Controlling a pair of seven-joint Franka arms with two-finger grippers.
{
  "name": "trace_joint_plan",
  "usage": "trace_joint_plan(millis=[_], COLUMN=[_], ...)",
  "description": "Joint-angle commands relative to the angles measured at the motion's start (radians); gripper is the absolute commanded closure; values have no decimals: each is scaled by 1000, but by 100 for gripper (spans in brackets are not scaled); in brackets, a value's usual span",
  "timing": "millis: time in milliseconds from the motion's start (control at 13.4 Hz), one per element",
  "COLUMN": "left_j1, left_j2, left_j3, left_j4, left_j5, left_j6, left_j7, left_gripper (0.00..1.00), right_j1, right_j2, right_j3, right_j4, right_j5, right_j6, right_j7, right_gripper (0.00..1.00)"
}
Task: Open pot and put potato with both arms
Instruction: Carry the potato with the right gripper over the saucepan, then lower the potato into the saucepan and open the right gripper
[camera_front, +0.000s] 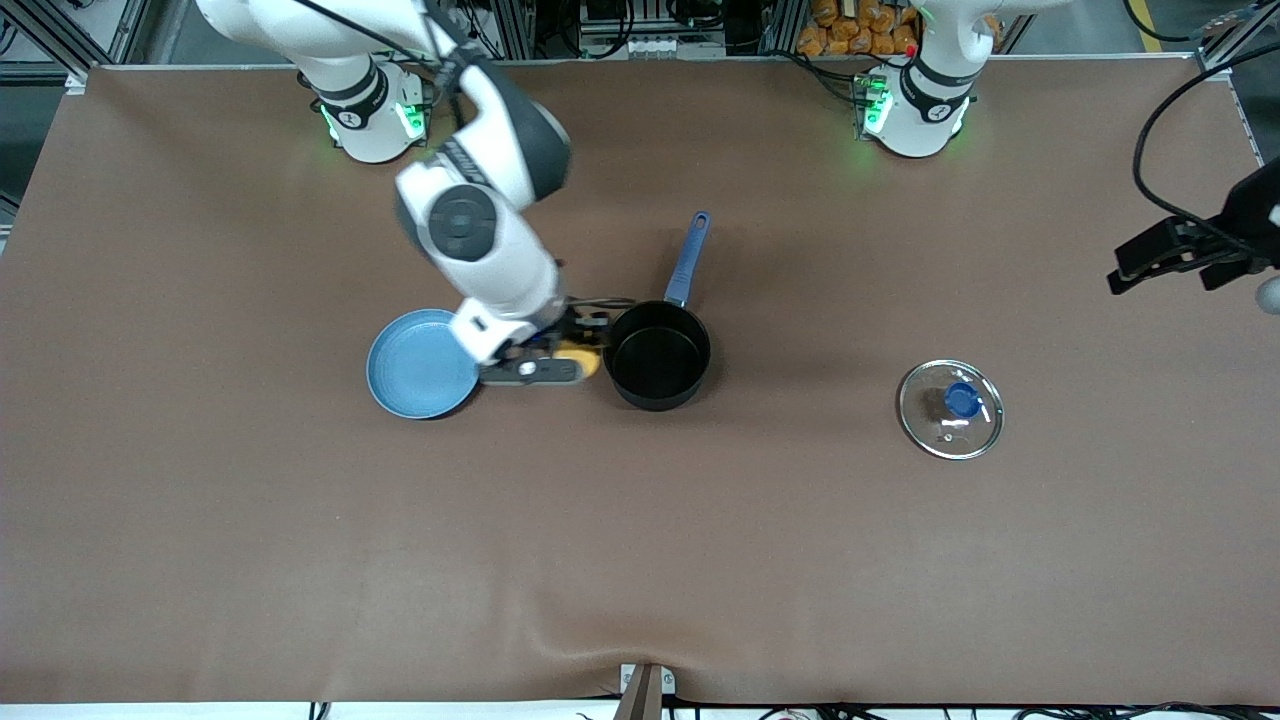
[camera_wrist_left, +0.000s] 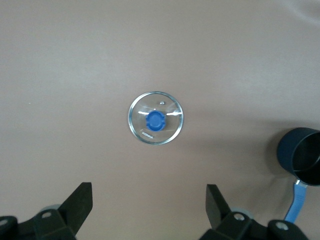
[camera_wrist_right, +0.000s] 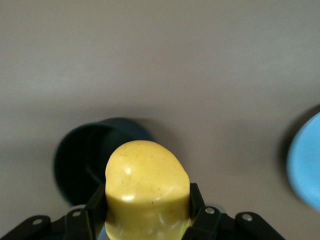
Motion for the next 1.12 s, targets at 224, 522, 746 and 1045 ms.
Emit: trace_joint_plan(millis=[224,522,746,1045], left_j1=[-46,-44,-44,-37], left_j2=[-123,-139,-118,-119], left_j3=[44,41,36,35], left_j4=[-156,-167,-164,-166], left_j5=[-32,-31,-31,-31], left_j6=[2,16,19,19], left_j7=[26,23,23,25], left_gripper=[0,0,0,0], right_j1=[108,129,143,155], right_j2=[202,244,273,316], right_j3=[-14,-14,-17,-18], right_j4=[142,142,142,142], right_j5=[-87,-90,-96,-97], right_j6=[65,95,120,196], right_j7=[175,212,229,258], right_gripper=[100,100,100,100])
